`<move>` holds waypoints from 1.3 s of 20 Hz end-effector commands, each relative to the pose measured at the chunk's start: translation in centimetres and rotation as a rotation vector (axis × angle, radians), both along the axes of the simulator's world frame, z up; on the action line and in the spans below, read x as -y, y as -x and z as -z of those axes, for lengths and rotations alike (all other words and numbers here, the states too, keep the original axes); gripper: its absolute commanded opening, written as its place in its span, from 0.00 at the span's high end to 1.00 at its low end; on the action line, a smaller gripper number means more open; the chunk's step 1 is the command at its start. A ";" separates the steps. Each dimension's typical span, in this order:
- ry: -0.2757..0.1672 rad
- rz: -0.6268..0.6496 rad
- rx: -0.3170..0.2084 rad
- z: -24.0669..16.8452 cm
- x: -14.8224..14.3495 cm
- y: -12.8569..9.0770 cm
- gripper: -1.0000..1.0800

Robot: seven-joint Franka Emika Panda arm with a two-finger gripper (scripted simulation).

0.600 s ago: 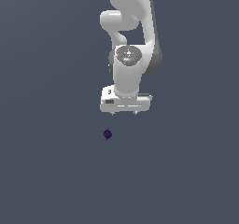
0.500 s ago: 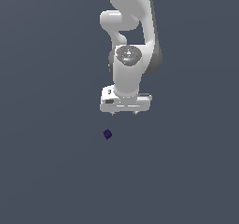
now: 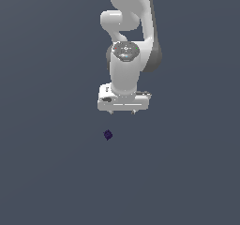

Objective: Pick up the object and move it to a goal position.

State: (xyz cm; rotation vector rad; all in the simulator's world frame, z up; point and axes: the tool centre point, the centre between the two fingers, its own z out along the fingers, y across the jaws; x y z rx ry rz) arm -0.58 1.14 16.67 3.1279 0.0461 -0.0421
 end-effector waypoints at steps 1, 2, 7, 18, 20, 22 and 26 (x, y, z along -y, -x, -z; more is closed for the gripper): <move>0.000 0.000 -0.001 0.0 0.0 0.0 0.04; 0.000 -0.002 -0.001 0.0 0.0 0.0 0.04; 0.000 -0.028 0.000 0.4 0.3 -0.2 0.04; -0.002 -0.187 0.004 2.8 2.2 -1.5 0.04; -0.003 -0.231 0.005 3.5 2.8 -1.8 0.04; -0.005 -0.277 0.006 4.2 3.3 -2.1 0.04; -0.009 -0.368 0.009 5.7 4.5 -2.7 0.04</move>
